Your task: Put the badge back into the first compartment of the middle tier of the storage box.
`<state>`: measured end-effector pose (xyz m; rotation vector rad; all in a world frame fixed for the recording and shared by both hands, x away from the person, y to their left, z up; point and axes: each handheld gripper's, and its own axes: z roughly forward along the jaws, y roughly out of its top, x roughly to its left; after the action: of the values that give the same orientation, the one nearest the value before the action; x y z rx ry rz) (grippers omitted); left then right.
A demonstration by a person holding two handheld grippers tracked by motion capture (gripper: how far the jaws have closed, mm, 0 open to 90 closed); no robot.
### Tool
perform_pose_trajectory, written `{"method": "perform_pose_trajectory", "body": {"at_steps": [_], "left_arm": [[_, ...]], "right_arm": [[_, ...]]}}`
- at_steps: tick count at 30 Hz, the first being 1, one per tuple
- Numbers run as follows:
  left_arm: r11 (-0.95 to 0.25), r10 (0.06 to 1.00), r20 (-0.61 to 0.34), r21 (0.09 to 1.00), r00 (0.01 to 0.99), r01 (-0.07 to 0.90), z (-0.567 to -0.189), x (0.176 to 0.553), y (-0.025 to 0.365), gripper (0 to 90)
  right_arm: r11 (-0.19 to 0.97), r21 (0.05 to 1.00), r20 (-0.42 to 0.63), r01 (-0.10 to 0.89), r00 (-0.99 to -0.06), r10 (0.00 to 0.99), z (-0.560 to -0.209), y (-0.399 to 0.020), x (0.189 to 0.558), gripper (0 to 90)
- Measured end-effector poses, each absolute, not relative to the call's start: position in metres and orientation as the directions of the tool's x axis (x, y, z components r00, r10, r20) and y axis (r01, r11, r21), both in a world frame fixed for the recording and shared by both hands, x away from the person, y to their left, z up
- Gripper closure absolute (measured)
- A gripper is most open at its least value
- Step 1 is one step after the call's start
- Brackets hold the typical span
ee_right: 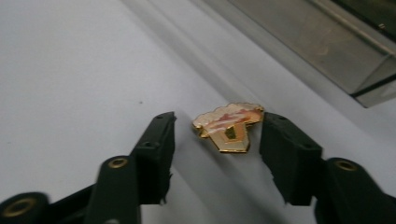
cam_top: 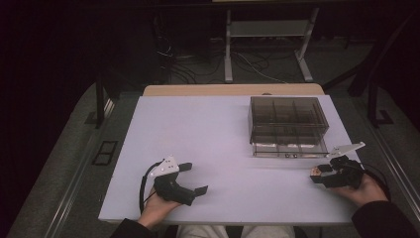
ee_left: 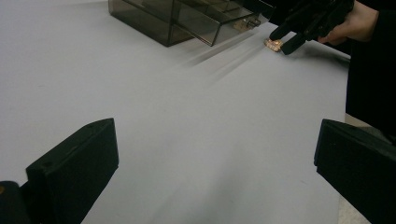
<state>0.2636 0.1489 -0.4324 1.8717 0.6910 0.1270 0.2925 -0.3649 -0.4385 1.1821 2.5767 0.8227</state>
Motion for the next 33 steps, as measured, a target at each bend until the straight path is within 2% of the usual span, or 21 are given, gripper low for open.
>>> {"method": "perform_pose_trajectory", "body": {"at_steps": [4, 5, 27, 33], "left_arm": [[-0.246, 0.517, -0.229, 0.883, 0.825, 0.400, -0.4327, 0.2637, 0.1488, 0.0], [-0.245, 0.517, -0.230, 0.883, 0.825, 0.400, -0.4327, 0.2637, 0.1489, 0.0], [-0.229, 0.518, -0.242, 0.885, 0.821, 0.405, -0.4322, 0.2638, 0.1506, 0.0], [-0.224, 0.518, -0.246, 0.885, 0.819, 0.408, -0.4323, 0.2642, 0.1511, 0.0]], "right_arm": [[0.528, 0.574, 0.024, 0.626, -0.657, 0.753, -0.4395, -0.3662, 0.2905, 62.9], [0.529, 0.572, 0.024, 0.626, -0.658, 0.753, -0.4391, -0.3662, 0.2900, 63.7], [0.531, 0.574, 0.018, 0.624, -0.658, 0.753, -0.4377, -0.3658, 0.2894, 64.7], [0.516, 0.573, 0.050, 0.636, -0.656, 0.753, -0.4323, -0.3666, 0.2869, 64.8]]}}
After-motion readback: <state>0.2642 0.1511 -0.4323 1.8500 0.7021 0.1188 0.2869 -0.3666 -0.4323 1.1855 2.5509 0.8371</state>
